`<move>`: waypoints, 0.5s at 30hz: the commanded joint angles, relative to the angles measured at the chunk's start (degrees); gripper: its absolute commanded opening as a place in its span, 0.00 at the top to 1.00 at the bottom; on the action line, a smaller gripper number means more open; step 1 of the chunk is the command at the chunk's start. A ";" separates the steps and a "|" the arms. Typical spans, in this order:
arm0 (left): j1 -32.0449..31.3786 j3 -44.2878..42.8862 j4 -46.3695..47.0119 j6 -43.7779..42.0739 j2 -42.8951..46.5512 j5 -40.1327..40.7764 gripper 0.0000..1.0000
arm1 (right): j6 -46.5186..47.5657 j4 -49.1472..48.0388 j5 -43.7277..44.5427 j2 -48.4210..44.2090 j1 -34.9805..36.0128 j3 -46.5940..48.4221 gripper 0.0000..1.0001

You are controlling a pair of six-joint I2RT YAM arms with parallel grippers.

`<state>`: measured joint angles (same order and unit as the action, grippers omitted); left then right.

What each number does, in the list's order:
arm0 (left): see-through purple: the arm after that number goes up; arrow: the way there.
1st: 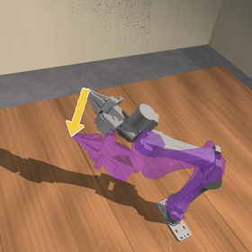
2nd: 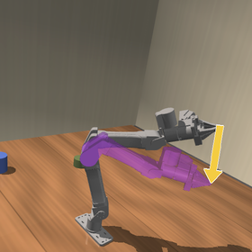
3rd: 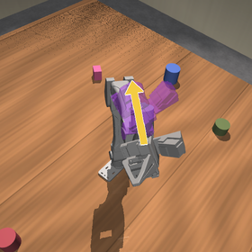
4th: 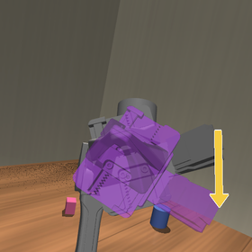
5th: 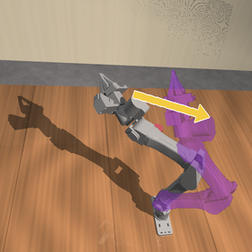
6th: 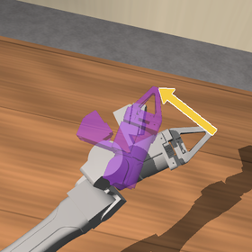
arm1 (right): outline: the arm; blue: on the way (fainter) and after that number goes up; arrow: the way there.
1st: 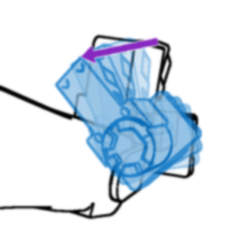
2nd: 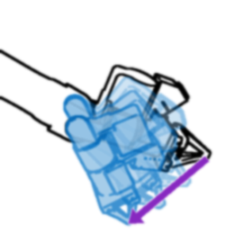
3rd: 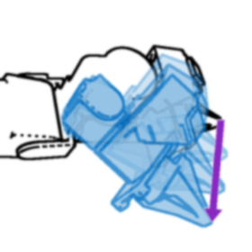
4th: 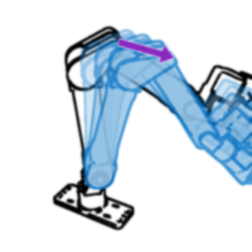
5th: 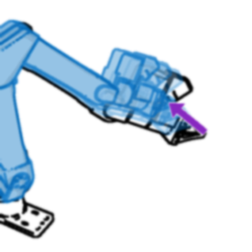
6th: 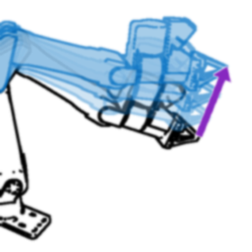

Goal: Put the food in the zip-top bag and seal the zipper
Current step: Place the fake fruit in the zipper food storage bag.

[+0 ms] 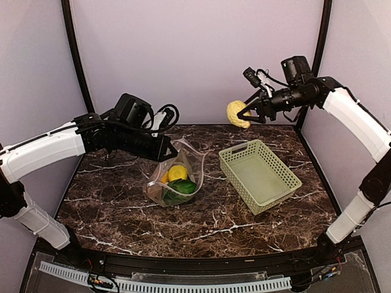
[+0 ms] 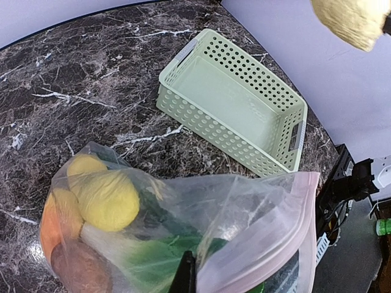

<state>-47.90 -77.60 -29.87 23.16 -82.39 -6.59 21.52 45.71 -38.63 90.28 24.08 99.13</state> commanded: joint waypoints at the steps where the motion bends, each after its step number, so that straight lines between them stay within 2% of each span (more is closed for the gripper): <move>1: 0.31 1.47 0.72 0.52 2.31 0.25 0.99 | 3.05 0.96 -5.30 -3.54 6.68 1.78 0.43; 8: 0.28 1.50 0.49 0.42 3.25 0.22 0.99 | 7.44 5.85 -7.12 -1.54 17.44 6.55 0.42; 15: 0.26 1.61 1.23 1.60 4.21 -1.21 0.99 | 12.92 7.27 3.31 1.21 28.49 6.73 0.43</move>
<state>-47.90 -76.75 -29.21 23.64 -80.64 -6.70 29.74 51.00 -41.89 89.52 47.24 105.43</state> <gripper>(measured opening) 0.011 0.622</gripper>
